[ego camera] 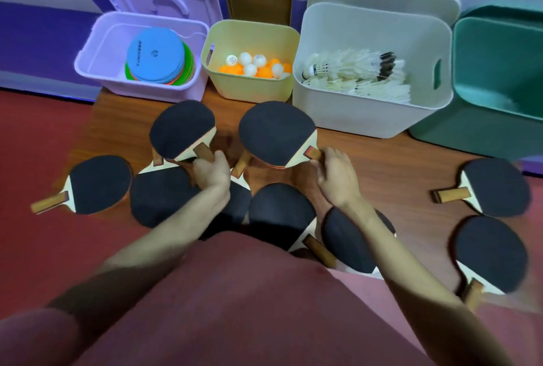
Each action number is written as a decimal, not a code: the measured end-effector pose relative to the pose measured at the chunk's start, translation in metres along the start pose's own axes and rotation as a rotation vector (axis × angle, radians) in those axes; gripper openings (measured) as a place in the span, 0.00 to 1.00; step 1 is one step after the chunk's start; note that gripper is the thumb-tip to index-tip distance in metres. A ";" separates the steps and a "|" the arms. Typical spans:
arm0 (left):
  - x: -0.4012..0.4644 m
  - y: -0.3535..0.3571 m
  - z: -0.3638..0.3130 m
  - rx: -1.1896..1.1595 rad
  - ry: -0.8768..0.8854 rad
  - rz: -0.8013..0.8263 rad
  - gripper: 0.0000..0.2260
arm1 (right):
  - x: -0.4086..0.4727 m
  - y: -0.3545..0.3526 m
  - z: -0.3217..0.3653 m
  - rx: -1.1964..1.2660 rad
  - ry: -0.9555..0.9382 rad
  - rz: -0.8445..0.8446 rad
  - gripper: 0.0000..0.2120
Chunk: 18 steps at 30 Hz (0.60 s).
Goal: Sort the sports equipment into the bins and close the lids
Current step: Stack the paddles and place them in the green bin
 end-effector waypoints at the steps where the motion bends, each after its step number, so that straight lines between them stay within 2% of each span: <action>1: -0.008 0.000 0.011 0.054 0.030 0.030 0.13 | -0.012 -0.002 -0.003 0.012 0.023 -0.018 0.13; 4: -0.030 -0.001 0.031 0.233 0.148 0.161 0.13 | -0.046 -0.005 -0.009 0.011 0.104 -0.065 0.11; 9: -0.054 0.005 0.028 0.480 0.379 0.292 0.08 | -0.099 -0.010 -0.025 0.029 0.326 -0.200 0.10; 13: -0.061 0.007 0.020 0.605 0.604 0.390 0.05 | -0.125 -0.010 -0.029 0.087 0.465 -0.388 0.18; 18: -0.053 0.000 0.011 0.649 0.636 0.498 0.08 | -0.118 -0.015 -0.021 0.085 0.566 -0.642 0.24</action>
Point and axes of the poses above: each hand's wrist, its own x-axis towards the middle knuckle, its own y-axis out of the palm, z = x × y, the point moved 2 cm from there along x, towards the middle knuckle, and after that the axes turned 15 degrees about -y, right-handed, at the moved point
